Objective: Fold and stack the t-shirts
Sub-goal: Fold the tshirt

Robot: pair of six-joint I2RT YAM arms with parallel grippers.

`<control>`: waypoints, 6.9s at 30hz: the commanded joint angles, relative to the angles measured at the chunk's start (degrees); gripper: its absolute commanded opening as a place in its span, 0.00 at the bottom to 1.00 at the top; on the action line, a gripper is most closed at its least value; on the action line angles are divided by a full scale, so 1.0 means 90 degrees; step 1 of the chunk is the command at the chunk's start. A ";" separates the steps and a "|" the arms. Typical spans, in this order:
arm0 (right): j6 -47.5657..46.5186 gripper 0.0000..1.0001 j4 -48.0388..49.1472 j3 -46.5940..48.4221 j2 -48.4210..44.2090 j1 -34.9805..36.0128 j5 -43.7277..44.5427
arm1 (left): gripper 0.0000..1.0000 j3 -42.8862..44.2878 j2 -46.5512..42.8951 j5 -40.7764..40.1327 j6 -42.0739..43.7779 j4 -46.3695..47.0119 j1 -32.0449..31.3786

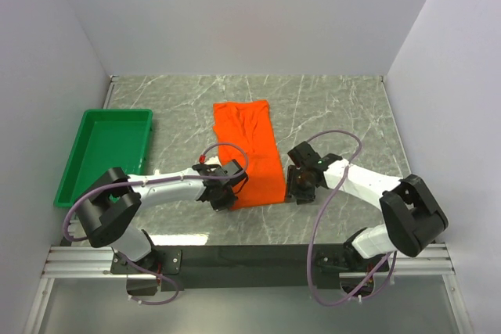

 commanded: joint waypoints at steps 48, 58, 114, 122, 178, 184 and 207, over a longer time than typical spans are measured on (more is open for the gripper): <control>-0.0804 0.00 -0.2202 0.1872 -0.0261 0.0661 0.0347 | 0.01 0.0569 -0.2185 0.1348 0.1351 -0.1292 -0.0169; -0.1146 0.00 -0.3657 0.1256 -0.2069 0.0710 -0.0465 | 0.01 -0.0582 -0.3692 0.2588 0.0433 -0.0747 -0.1194; -0.3724 0.00 -0.3229 0.7555 0.3944 -0.0413 -0.0641 | 0.01 -0.0310 -0.1534 0.1368 0.2121 0.1646 0.3053; -0.3608 0.00 -0.2565 0.7604 0.4482 -0.0579 -0.0739 | 0.01 -0.0232 -0.0920 0.1368 0.2365 0.2086 0.3326; -0.0415 0.36 0.4671 0.3563 0.3010 -0.1986 -0.5660 | 0.76 0.0873 0.0080 0.2414 0.3225 0.3054 0.3874; 0.0151 0.36 0.5443 0.1980 0.1807 -0.1215 -0.5651 | 0.70 -0.0211 -0.1600 0.1700 0.2377 0.2496 0.2791; 0.0398 0.10 0.6003 0.1061 0.3313 -0.0433 -0.5085 | 0.01 -0.2606 -0.1980 0.1573 0.0383 0.3230 0.1823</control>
